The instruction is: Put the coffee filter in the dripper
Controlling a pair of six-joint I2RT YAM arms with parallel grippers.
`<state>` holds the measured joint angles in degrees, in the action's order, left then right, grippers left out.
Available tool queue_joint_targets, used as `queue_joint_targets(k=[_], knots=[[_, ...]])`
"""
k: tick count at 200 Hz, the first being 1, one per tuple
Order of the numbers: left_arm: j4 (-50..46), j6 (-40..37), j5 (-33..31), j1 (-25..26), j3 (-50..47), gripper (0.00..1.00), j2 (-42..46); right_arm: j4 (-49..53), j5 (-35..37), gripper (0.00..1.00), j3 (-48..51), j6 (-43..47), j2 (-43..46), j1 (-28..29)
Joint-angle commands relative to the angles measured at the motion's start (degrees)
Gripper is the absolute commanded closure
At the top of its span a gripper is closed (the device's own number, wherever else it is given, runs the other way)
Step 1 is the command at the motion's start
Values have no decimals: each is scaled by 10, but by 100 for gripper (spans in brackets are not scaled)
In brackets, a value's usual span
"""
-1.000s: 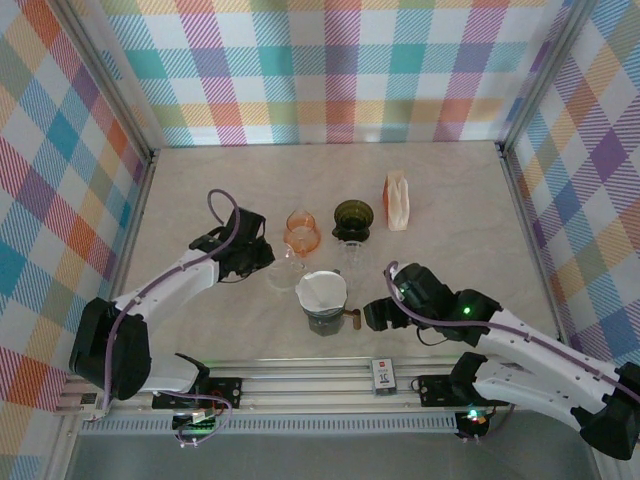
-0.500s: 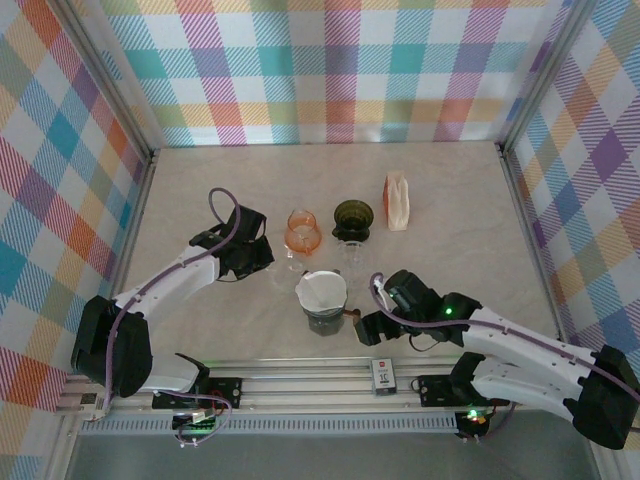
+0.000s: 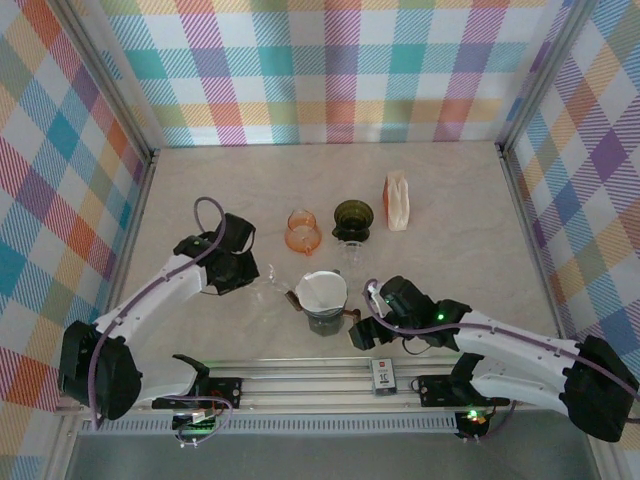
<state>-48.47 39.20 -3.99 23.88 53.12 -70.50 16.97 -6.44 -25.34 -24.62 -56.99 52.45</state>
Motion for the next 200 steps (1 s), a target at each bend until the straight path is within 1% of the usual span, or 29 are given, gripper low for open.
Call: queue_joint_targets(k=[1, 40, 100, 154, 200], knots=[[-40, 8, -7, -18, -10, 100, 35, -68, -12, 15, 12, 4, -14, 8], [-70, 6, -12, -27, -10, 100, 59, -142, -7, 18, 15, 7, -60, 12], [-97, 11, -19, -34, -15, 100, 85, -233, 4, 28, 2, 1, -133, 13], [-101, 12, -11, -46, -32, 100, 93, -293, 12, 33, -24, -6, -198, 13], [-102, 2, -7, -55, -41, 100, 105, -315, 11, 39, -70, 0, -264, 12]])
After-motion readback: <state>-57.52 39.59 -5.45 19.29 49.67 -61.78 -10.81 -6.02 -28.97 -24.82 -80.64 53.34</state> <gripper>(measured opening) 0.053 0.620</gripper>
